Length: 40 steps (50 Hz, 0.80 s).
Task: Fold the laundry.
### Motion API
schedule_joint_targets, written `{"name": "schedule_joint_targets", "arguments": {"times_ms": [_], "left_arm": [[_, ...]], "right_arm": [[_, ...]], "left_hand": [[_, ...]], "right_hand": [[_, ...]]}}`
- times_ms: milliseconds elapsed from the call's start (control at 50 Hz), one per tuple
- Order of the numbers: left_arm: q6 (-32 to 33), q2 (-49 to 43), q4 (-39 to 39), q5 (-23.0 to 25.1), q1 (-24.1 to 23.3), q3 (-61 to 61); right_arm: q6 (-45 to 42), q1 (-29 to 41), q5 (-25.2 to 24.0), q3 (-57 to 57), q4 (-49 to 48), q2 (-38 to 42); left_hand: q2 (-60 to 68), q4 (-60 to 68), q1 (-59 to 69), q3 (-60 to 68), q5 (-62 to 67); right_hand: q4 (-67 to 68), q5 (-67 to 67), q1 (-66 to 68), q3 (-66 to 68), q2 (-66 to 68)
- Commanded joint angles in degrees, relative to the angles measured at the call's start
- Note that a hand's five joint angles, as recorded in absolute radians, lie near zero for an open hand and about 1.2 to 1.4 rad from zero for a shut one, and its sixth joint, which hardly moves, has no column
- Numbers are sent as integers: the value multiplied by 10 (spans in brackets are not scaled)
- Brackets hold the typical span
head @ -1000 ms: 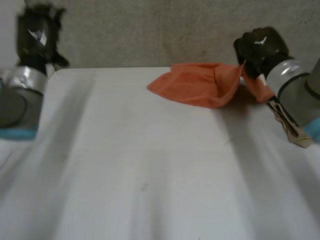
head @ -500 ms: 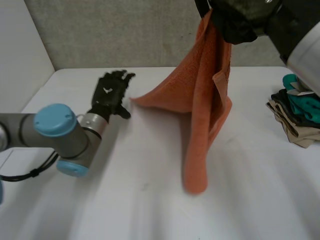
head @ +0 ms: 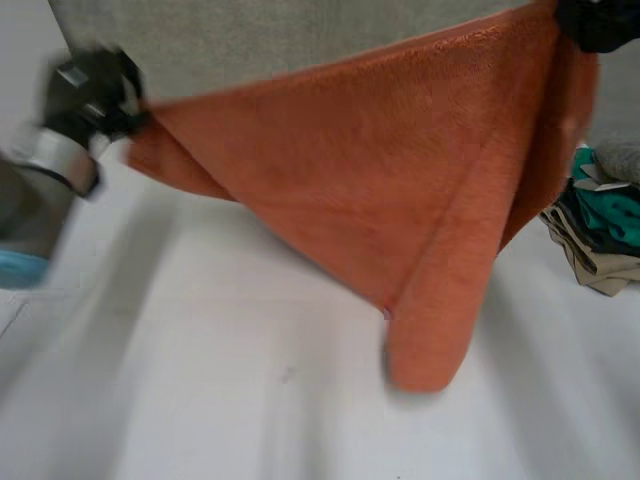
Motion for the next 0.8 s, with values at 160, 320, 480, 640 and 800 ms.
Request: {"name": "schedule_joint_targets", "arguments": {"times_ms": [160, 320, 480, 640, 800], "left_arm": [[151, 221, -118, 111, 76, -54], [290, 35, -154, -14, 34, -10], [386, -156, -155, -95, -2, 123], [392, -250, -87, -67, -31, 302], [261, -224, 236, -112, -12, 394]], "right_arm": [[-60, -53, -43, -61, 268, 56], [-132, -6, 44, -67, 322, 208], [-125, 45, 125, -138, 213, 373], [-60, 71, 190, -251, 11, 474], [-5, 65, 248, -296, -322, 459]], "left_hand": [[115, 113, 137, 119, 145], [115, 113, 137, 119, 145], [115, 113, 137, 119, 145], [115, 113, 137, 119, 145], [115, 113, 137, 119, 145]], "right_hand": [[114, 111, 151, 121, 127], [114, 111, 151, 121, 127], [114, 111, 151, 121, 127], [114, 111, 151, 121, 127], [114, 111, 151, 121, 127]]}}
